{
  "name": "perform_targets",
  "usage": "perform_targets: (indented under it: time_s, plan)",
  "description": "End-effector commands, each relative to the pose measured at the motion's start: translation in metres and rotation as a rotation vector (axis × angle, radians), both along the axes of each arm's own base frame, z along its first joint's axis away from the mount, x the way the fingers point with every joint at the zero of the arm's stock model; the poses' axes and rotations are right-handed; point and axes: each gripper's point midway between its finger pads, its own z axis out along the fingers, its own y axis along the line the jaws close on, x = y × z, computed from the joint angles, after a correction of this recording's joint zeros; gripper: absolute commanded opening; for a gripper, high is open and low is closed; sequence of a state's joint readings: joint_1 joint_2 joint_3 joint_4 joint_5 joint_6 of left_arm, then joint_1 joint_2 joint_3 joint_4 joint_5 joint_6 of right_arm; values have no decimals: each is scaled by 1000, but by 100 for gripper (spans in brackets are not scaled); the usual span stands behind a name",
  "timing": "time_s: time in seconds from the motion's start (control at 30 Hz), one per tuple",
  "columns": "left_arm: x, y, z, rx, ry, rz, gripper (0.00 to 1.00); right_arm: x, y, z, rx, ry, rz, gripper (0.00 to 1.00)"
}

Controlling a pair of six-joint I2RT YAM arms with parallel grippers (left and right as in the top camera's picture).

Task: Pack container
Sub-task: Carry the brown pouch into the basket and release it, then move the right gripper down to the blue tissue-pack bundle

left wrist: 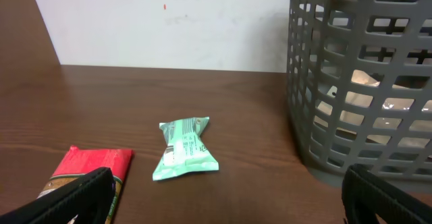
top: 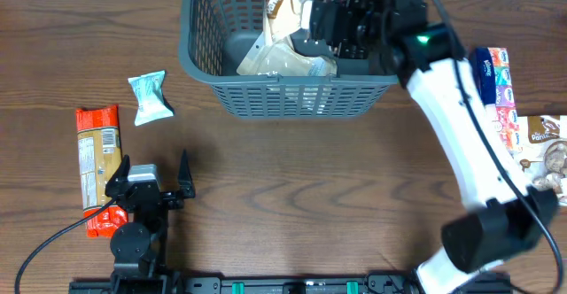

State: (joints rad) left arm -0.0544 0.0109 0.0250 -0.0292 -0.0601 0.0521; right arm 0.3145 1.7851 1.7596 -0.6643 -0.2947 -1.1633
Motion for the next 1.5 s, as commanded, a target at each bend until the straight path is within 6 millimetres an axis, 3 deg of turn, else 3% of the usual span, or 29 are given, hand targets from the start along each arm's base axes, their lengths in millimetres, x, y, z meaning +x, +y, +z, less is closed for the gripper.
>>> perform_targets:
  time_s: [0.0, 0.23, 0.27, 0.33, 0.57, 0.83, 1.0, 1.1, 1.2, 1.27, 1.37, 1.47]
  plan:
    - [-1, 4, -17, 2, 50, 26, 99, 15, 7, -15, -12, -4, 30, 1]
    - [-1, 4, -18, 1, 50, 26, 99, 39, 0, -83, -102, 86, -33, 3]
    - [-1, 4, -18, 2, 51, 26, 99, 41, -2, -87, -111, 92, -45, 9]
    - [-1, 4, -18, 2, 51, 26, 100, 43, -4, -89, -112, 95, -69, 37]
    - [-1, 4, -18, 2, 51, 26, 98, 53, -5, -63, 27, 85, -180, 66]
    - [-1, 4, -18, 1, 50, 26, 99, 32, -21, -27, 195, 184, -316, 72]
    - [-1, 4, -18, 1, 50, 26, 99, 6, -45, 27, 265, 154, -379, 68]
    - [-1, 4, -18, 1, 50, 26, 99, -2, -74, 78, 377, 67, -457, 71]
    - [-1, 4, -18, 1, 50, 26, 99, -12, -122, 133, 576, -5, -609, 79]
    - [-1, 4, -18, 1, 50, 26, 98, -21, -161, 156, 658, -48, -708, 82]
    - [-1, 4, -18, 2, 51, 26, 99, -30, -222, 161, 710, -69, -872, 84]
    - [-1, 4, -18, 1, 50, 26, 99, -43, -294, 142, 713, -59, -1112, 87]
